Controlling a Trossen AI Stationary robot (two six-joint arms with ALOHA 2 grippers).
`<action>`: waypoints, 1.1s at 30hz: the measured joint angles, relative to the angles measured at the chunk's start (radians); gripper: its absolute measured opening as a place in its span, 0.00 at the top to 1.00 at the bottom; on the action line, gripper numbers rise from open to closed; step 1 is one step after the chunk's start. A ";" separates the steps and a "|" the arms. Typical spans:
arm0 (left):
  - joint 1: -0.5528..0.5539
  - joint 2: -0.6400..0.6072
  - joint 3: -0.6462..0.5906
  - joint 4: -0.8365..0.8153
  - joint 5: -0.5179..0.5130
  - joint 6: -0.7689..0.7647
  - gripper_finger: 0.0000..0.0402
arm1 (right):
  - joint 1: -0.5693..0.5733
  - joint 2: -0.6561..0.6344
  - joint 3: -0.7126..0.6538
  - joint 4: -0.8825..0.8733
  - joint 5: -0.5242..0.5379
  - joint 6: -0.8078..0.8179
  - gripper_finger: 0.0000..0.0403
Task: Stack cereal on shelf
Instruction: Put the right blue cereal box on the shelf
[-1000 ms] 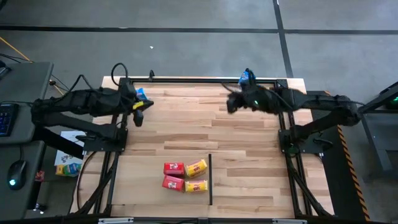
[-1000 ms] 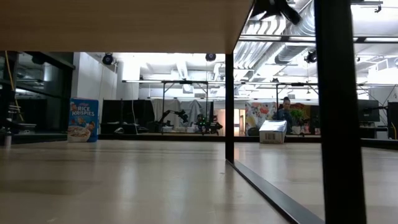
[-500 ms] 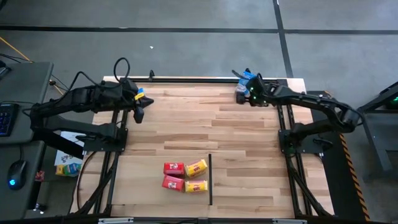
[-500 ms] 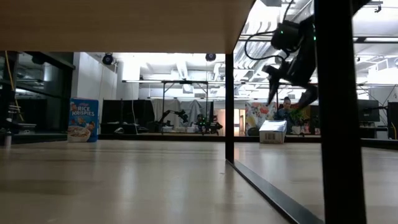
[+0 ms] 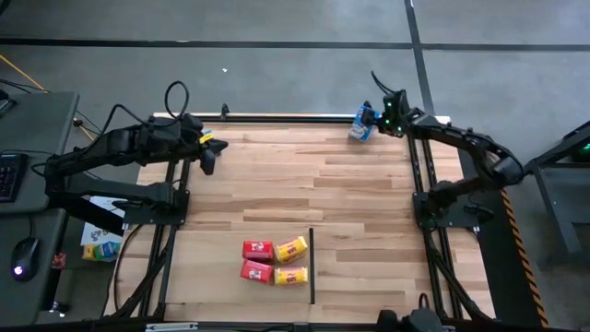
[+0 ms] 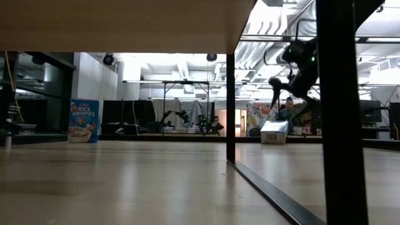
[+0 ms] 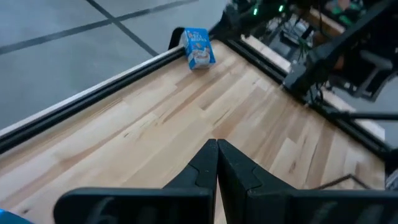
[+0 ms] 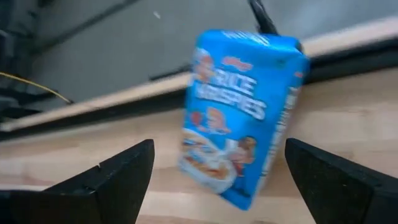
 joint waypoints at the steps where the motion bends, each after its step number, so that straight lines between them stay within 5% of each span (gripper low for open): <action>1: 0.000 0.000 0.000 0.010 -0.005 -0.011 1.00 | -0.012 0.019 0.003 -0.006 -0.011 -0.010 0.12; 21: -0.001 0.000 0.000 0.043 -0.012 0.009 1.00 | -0.034 0.201 0.009 0.103 0.044 0.055 0.17; 26: -0.001 0.000 0.000 0.043 -0.012 0.031 1.00 | -0.034 0.201 0.009 0.106 0.051 0.085 0.35; 33: -0.001 0.000 0.000 0.043 -0.012 0.031 1.00 | -0.034 0.193 0.010 0.105 0.042 0.083 0.76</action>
